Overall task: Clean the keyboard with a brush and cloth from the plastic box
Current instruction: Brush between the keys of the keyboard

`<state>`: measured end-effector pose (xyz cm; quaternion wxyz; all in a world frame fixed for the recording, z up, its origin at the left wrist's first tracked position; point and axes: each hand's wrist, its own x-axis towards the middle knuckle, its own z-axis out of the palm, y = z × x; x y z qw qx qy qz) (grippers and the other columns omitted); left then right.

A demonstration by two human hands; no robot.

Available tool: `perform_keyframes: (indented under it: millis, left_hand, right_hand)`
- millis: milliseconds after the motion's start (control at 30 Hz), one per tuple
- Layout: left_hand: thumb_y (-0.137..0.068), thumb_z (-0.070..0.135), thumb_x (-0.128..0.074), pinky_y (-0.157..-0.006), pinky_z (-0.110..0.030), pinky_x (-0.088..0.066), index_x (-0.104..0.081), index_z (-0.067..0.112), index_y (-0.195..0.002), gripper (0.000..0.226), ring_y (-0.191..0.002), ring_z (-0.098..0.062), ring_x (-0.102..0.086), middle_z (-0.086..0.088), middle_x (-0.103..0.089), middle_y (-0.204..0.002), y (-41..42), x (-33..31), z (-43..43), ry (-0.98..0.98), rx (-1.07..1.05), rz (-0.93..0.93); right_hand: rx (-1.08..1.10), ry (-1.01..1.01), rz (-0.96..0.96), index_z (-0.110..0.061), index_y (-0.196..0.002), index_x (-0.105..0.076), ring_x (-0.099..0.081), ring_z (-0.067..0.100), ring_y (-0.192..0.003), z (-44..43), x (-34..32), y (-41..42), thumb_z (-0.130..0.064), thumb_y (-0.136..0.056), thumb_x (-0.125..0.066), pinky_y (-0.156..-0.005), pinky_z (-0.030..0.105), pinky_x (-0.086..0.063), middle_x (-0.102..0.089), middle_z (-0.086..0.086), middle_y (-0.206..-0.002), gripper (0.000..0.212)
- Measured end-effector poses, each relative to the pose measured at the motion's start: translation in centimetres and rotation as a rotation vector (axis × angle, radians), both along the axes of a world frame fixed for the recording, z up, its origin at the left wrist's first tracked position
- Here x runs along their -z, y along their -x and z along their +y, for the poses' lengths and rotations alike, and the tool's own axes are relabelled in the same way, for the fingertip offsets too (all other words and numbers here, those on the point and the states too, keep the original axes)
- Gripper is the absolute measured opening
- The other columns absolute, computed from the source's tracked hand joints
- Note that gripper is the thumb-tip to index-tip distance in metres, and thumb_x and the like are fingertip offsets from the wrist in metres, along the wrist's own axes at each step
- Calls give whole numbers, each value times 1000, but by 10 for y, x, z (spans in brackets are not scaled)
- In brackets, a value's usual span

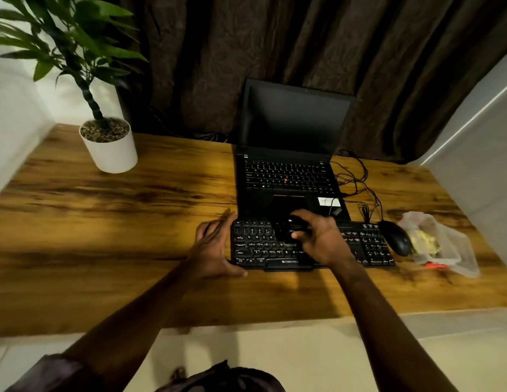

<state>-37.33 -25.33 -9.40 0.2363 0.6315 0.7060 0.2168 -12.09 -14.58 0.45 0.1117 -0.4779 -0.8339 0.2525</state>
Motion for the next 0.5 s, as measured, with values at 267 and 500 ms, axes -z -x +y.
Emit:
perform_keyframes:
  millis: [267,500]
  left_hand:
    - [-44,70,-84,-116,-36,-12,7,38,-155,148,-141,-22,-9,2,-19,-158,0,-9,-3,46,-6,-49]
    - [-33,86,-73,-120,-35,-8,13,44,-152,153,-147,-23,-12,4,-17,-161,3,2,0,40,-11,-53]
  right_hand:
    - [-128,45,140,-35,-127,-59,-69,14,-97,-30,4,60,-13,-90,-71,-83,30,-62,-70,3,-114,45]
    - [27,-20,50,-28,-132,-60,-65,14,-99,-17,-2,14,-11,-85,-77,-93,38,-58,-70,4,-115,52]
